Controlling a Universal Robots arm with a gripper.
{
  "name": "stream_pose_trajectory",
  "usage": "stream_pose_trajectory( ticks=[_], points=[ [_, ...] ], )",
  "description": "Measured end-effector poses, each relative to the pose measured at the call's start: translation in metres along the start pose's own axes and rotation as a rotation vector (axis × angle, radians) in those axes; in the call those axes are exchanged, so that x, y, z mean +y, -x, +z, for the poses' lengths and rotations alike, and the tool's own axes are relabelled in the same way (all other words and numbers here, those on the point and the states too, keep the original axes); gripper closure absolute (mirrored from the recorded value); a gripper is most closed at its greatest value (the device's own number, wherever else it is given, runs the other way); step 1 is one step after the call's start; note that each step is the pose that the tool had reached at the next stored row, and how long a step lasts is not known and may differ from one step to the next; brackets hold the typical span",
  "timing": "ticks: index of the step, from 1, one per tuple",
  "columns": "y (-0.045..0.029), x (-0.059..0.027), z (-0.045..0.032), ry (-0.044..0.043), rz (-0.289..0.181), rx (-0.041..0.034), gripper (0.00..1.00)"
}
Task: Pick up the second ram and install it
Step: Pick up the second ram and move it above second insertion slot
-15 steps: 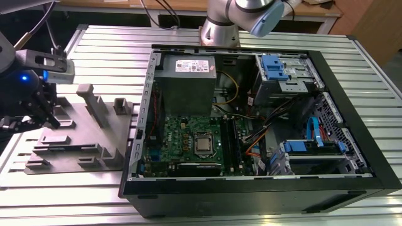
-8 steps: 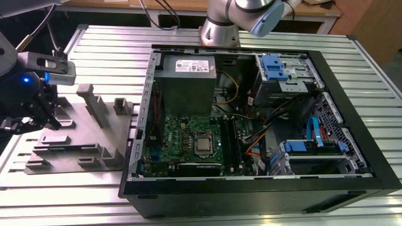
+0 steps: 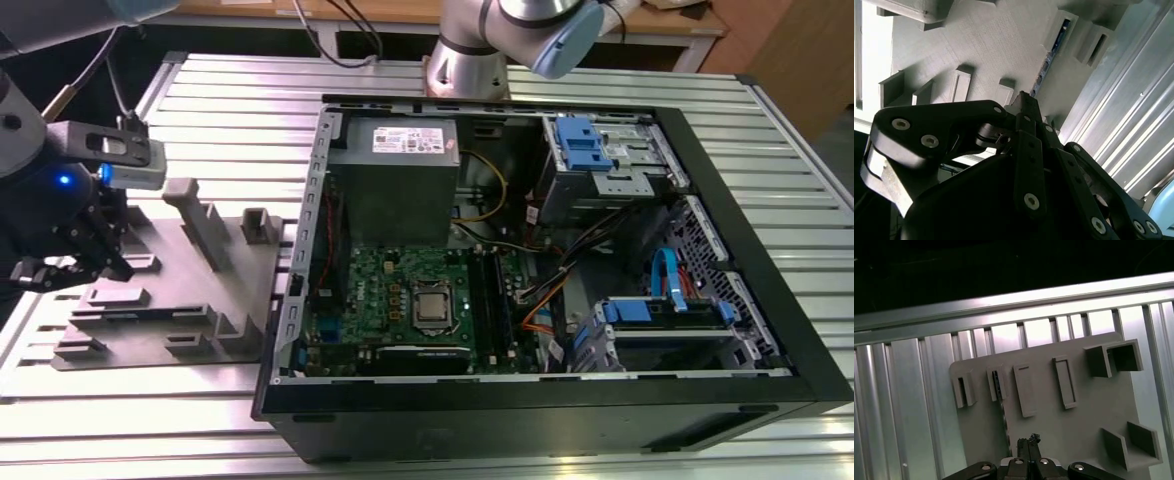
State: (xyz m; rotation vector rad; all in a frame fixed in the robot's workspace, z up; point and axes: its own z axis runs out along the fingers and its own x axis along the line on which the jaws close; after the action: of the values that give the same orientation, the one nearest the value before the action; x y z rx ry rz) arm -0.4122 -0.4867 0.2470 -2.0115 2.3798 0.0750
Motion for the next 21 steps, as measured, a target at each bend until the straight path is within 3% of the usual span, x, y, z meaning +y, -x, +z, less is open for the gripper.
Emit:
stream_pose_trajectory(
  ticks=[5,12,17,21],
  points=[
    [-0.0003,0.0002,0.0038,0.0037,-0.028,0.0041,0.93],
    [-0.0005,0.0002,0.0083,0.0302,-0.09,0.0282,0.93],
    [-0.0014,-0.0001,0.0129,0.0326,-0.144,0.0303,0.93],
    [-0.0026,0.0001,0.0149,0.03,-0.155,0.0303,0.93]
  ],
)
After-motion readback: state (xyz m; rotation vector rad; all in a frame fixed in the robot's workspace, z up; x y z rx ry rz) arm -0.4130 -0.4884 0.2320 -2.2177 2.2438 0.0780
